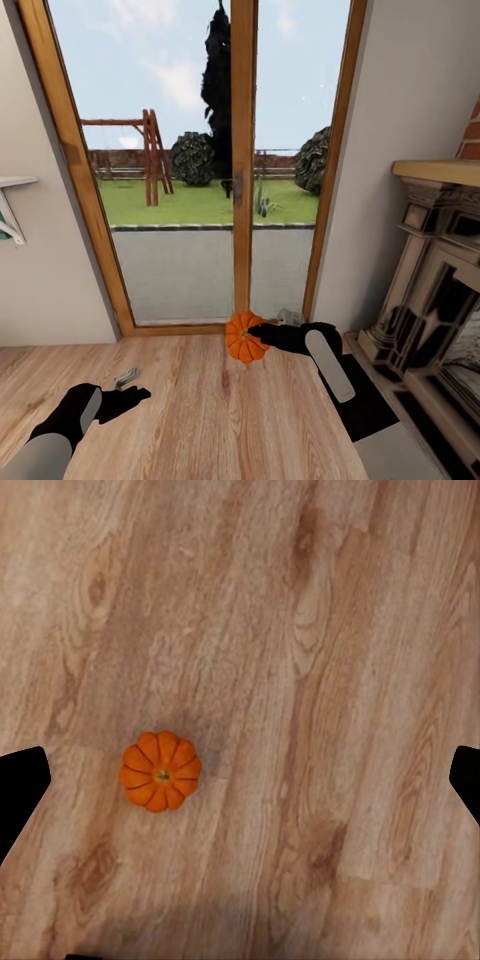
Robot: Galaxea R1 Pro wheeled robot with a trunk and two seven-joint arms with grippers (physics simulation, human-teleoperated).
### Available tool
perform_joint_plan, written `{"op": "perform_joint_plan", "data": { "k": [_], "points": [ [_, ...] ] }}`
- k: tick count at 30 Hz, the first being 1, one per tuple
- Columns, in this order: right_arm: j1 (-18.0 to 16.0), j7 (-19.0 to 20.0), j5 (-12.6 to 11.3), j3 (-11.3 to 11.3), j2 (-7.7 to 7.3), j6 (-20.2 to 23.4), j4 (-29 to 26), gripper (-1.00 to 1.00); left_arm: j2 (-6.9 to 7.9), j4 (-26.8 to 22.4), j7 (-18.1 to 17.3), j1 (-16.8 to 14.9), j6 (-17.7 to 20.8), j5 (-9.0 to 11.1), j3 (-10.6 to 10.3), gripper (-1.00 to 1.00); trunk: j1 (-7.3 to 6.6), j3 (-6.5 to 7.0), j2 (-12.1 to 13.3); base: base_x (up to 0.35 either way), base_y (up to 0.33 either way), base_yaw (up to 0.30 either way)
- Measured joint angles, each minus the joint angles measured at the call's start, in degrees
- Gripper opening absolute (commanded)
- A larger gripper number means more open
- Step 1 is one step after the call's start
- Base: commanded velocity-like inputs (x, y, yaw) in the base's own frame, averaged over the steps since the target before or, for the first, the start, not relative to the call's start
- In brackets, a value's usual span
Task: Place each of the two pumpkins and all three candles from the living room inside a cabinet in the living room (use any cabinet), then make sure every cabinet is closed, and position the cauldron so it is next to a table in the living room.
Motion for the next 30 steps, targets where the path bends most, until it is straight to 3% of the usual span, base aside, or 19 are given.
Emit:
{"op": "perform_joint_plan", "data": {
  "k": [7,11,17,23,30],
  "points": [
    [-0.06,-0.47,1.09,-0.08,0.34,-0.55,14.34,-1.00,-0.11,-0.01,0.03,0.00,-0.04,0.00,0.00,1.00,1.54,-1.26,-2.80,0.000,0.000,0.000],
    [-0.02,-2.37,0.69,0.08,2.73,-0.77,17.58,-1.00,-0.22,0.00,0.04,0.00,-0.08,-0.07,0.00,1.00,2.42,-1.98,-4.41,0.000,0.000,0.000],
    [-0.16,-5.55,1.06,0.03,3.50,-0.71,19.46,-1.00,-0.27,0.00,0.09,0.00,-0.09,-0.08,-0.03,1.00,3.73,-3.05,-6.82,0.000,0.000,0.000],
    [-0.18,-5.89,0.98,-0.03,3.63,-0.81,19.66,-1.00,-0.27,0.00,0.14,0.00,-0.09,-0.09,-0.08,1.00,5.05,-4.13,-9.23,0.000,0.000,0.000],
    [-0.18,-5.92,0.93,-0.07,3.66,-4.08,19.71,-1.00,-0.03,0.00,0.12,0.00,-0.07,-0.13,-0.02,1.00,6.59,-5.38,-12.03,0.000,0.000,0.000]
  ]
}}
